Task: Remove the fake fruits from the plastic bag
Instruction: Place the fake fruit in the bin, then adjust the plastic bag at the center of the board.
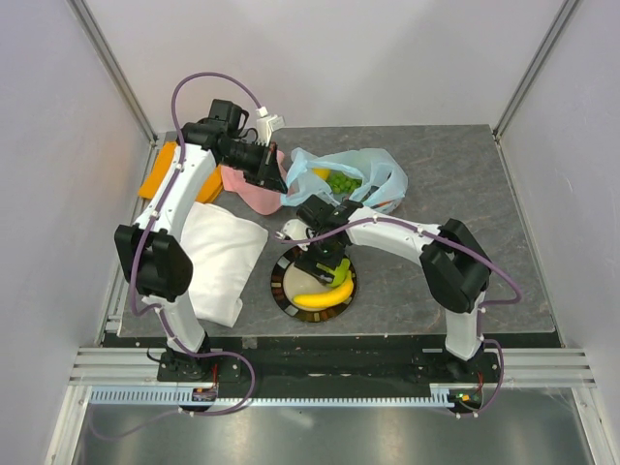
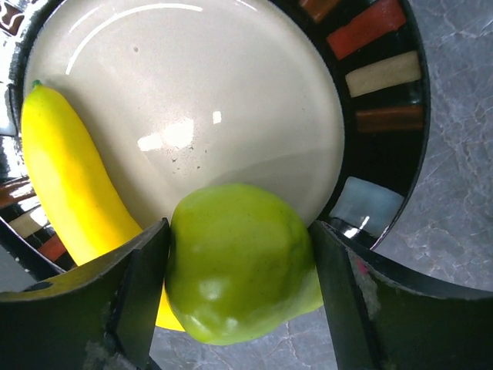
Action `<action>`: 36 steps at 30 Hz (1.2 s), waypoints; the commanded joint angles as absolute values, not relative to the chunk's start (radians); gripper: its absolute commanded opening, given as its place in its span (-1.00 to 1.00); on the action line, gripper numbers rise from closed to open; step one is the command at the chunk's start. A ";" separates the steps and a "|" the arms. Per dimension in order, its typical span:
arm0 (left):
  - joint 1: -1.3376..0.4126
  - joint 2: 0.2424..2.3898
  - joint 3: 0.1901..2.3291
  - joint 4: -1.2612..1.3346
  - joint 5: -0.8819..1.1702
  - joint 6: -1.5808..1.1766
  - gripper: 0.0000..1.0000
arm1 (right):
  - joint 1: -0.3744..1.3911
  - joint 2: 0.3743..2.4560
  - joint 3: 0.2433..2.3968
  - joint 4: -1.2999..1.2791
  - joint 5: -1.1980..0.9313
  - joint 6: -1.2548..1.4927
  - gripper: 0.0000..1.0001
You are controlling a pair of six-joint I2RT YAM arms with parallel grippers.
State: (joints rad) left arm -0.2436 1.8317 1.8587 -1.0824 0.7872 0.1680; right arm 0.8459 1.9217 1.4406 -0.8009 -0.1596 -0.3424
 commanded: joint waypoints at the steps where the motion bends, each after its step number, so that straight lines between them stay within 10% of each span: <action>1: -0.241 1.835 1.901 -1.075 0.799 0.170 -0.96 | 0.842 1.919 1.503 -0.844 -0.153 -0.330 0.72; 3: -0.241 1.836 1.899 -1.077 0.801 0.178 -0.96 | 0.835 1.884 1.535 -0.857 -0.144 -0.334 0.96; 17: -0.244 1.793 1.789 -1.081 0.828 0.180 -0.97 | 0.482 1.793 1.996 -1.056 -0.508 -0.324 0.94; 36: -0.325 1.634 1.658 -1.075 0.890 0.153 -0.97 | 0.462 2.051 1.844 -0.853 -0.309 -0.187 -0.35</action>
